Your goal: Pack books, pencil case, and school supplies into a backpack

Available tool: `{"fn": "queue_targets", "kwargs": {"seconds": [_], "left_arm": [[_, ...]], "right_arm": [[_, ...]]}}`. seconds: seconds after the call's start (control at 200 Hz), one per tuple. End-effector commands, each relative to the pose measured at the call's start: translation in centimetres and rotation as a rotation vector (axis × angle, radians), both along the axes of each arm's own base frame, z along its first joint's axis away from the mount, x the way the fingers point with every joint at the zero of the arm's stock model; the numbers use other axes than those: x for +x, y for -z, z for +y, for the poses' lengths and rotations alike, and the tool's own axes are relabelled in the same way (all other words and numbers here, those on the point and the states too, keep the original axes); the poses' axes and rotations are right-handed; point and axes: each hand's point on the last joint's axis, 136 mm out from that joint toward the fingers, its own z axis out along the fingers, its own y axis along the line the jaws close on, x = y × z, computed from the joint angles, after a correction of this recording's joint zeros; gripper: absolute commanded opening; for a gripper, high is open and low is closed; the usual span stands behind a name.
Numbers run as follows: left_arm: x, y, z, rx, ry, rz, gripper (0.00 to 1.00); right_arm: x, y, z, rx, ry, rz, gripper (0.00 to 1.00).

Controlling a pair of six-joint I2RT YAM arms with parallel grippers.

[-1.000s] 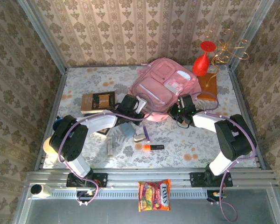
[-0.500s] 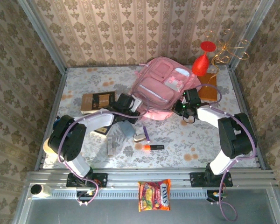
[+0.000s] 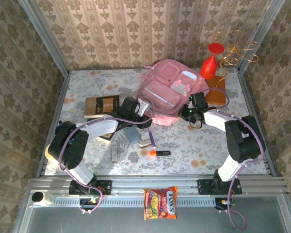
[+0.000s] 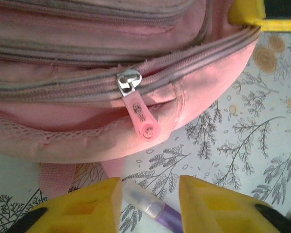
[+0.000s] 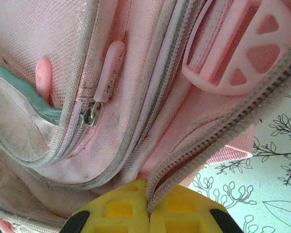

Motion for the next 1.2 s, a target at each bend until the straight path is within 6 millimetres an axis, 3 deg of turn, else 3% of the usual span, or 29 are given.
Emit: {"fn": "queue_targets", "kwargs": {"seconds": [0.0,0.335,0.78,0.9,1.195], "left_arm": [[0.6,-0.4,-0.8,0.053,-0.016,-0.032,0.41],[2.3,1.8,-0.4,0.232,-0.072,-0.043,0.43],[3.0,2.9,-2.5,0.214,-0.013,0.004,0.38],[3.0,3.4,-2.6,0.225,-0.012,0.021,0.33],[3.1,3.1,-1.3,0.248,-0.027,0.006,0.05]], "right_arm": [[0.3,0.3,0.4,0.024,-0.012,-0.011,0.00],[0.1,0.4,0.5,0.033,-0.009,-0.009,0.00],[-0.2,0.9,0.4,0.031,-0.005,0.001,0.00],[-0.2,0.9,0.3,0.029,-0.003,0.000,0.00],[0.0,0.5,-0.7,0.003,0.001,-0.006,0.00]]}}
